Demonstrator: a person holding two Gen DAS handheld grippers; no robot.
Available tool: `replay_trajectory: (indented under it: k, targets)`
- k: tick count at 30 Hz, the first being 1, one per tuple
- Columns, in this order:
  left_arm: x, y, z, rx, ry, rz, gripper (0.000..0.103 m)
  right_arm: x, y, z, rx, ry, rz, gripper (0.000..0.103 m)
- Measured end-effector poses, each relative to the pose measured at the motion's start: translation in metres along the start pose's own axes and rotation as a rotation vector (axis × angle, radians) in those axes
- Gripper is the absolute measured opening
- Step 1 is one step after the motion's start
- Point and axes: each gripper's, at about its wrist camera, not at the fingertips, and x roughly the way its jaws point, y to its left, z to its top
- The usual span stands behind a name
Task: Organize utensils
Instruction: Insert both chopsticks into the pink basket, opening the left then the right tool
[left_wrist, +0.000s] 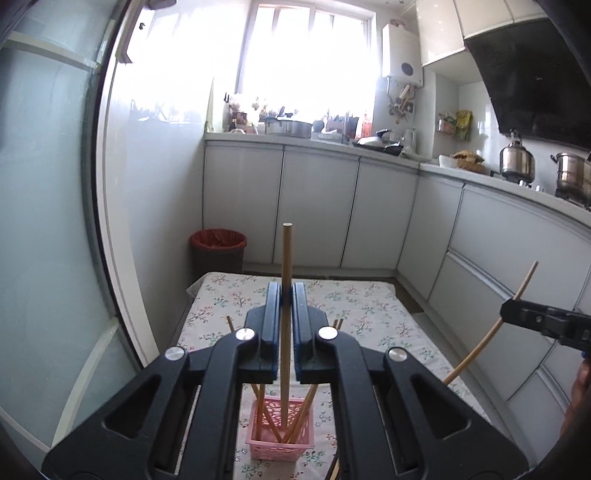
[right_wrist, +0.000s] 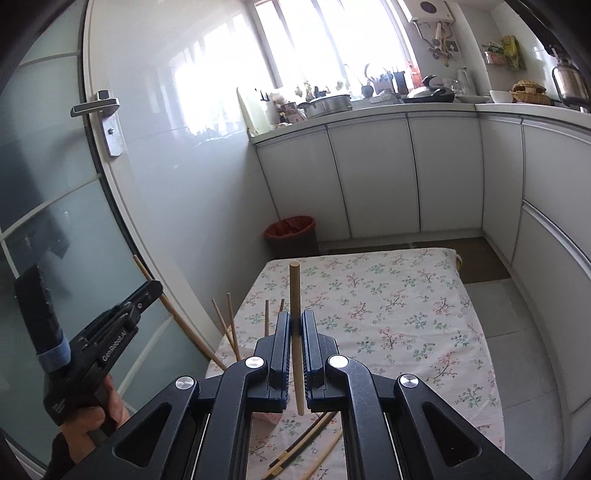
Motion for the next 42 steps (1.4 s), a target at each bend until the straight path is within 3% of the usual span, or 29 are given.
replay_trajectory:
  k: [9, 15, 19, 22, 26, 37, 42]
  targets:
    - [0.032, -0.006, -0.014, 0.034, 0.127, 0.036, 0.006, 0.011, 0.01, -0.005, -0.007, 0.02, 0.016, 0.006]
    - [0.04, -0.006, -0.02, 0.02, 0.162, 0.024, 0.007, 0.018, 0.012, -0.008, -0.002, 0.038, 0.033, 0.006]
    - [0.034, -0.003, -0.017, -0.005, 0.151, 0.017, 0.029, 0.02, 0.014, -0.007, 0.007, 0.041, 0.053, 0.006]
    - [0.027, -0.001, -0.013, -0.025, 0.146, 0.01, 0.032, 0.021, 0.017, -0.004, 0.023, 0.034, 0.077, 0.006]
    - [0.017, 0.002, -0.016, -0.022, 0.158, 0.023, 0.046, 0.026, 0.023, -0.001, 0.038, 0.018, 0.111, 0.006]
    - [0.019, 0.017, -0.038, 0.022, 0.282, 0.08, 0.054, 0.068, 0.035, -0.003, 0.057, 0.021, 0.159, 0.006]
    - [0.021, 0.021, -0.043, 0.015, 0.307, 0.082, 0.06, 0.101, 0.036, -0.013, 0.064, 0.089, 0.156, 0.006]
